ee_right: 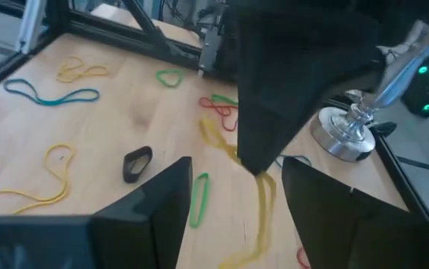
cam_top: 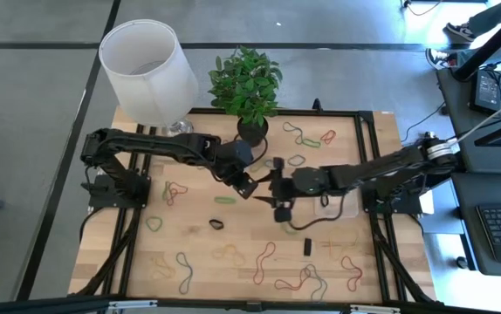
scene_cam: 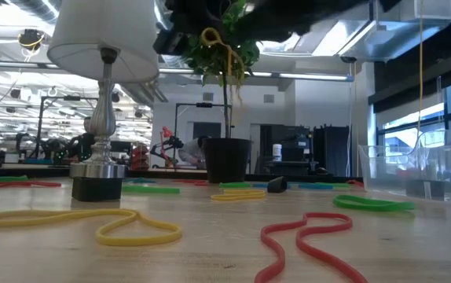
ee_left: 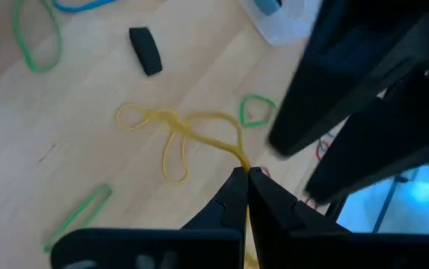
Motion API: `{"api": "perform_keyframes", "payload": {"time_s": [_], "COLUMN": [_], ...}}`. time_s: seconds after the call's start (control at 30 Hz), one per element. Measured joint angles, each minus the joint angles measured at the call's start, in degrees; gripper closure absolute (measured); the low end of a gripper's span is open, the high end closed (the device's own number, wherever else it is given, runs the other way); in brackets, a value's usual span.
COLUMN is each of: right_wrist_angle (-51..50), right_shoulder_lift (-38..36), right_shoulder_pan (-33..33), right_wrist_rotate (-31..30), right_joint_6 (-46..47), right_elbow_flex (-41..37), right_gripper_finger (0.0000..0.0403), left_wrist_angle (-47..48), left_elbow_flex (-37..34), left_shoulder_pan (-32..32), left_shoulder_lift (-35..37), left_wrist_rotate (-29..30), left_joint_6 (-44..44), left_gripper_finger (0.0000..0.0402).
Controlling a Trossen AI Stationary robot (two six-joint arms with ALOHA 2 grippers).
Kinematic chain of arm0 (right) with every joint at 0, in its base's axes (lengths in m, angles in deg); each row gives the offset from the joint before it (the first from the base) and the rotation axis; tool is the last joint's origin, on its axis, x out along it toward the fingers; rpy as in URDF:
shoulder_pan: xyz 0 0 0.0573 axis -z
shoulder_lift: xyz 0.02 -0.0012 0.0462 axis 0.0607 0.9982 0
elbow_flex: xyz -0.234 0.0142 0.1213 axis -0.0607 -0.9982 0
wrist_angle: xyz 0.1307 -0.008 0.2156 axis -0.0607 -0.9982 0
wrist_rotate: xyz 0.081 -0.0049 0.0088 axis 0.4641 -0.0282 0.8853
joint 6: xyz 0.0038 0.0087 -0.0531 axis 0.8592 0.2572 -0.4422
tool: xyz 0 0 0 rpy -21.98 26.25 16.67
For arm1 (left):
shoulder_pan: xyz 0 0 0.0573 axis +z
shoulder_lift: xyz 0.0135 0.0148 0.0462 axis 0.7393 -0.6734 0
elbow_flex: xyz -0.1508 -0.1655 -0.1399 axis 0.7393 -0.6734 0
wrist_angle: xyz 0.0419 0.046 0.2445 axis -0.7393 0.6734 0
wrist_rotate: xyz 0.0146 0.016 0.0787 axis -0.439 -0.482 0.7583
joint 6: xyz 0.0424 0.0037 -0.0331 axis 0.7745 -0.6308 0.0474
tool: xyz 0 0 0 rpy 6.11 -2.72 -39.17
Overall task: Pick and place rubber bands into bin
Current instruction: Put the yellow rubber band into the transparent bin
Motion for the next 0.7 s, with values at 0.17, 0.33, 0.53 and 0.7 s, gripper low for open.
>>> {"api": "perform_keyframes", "payload": {"time_s": [0.17, 0.33, 0.53, 0.7], "right_wrist_angle": [-2.2, -6.11, -5.98, -6.94], "right_shoulder_lift": [5.02, 8.37, 9.16, 9.12], "right_shoulder_pan": [0.93, 2.28, 2.47, 2.49], "right_wrist_rotate": [-0.18, -1.27, -1.22, -1.32], "right_joint_6": [-0.14, 0.15, 0.1, 0.09], "right_elbow_flex": [4.65, 7.69, 8.34, 8.32], "right_gripper_finger": [0.0205, 0.0231, 0.0293, 0.038], "left_wrist_angle": [1.09, 0.75, 1.17, 1.1], "left_elbow_flex": [-0.05, 0.02, 0.02, 0.02], "left_shoulder_pan": [-0.04, 0.01, 0.35, 1.12], "left_shoulder_lift": [-0.05, -0.04, -0.02, -0.02], "left_wrist_rotate": [-1.02, -1.15, -1.85, -2.91], "left_joint_6": [2.54, 4.51, 5.83, 7.39], "left_gripper_finger": [0.0399, 0.0399, 0.0399, 0.0398]}}
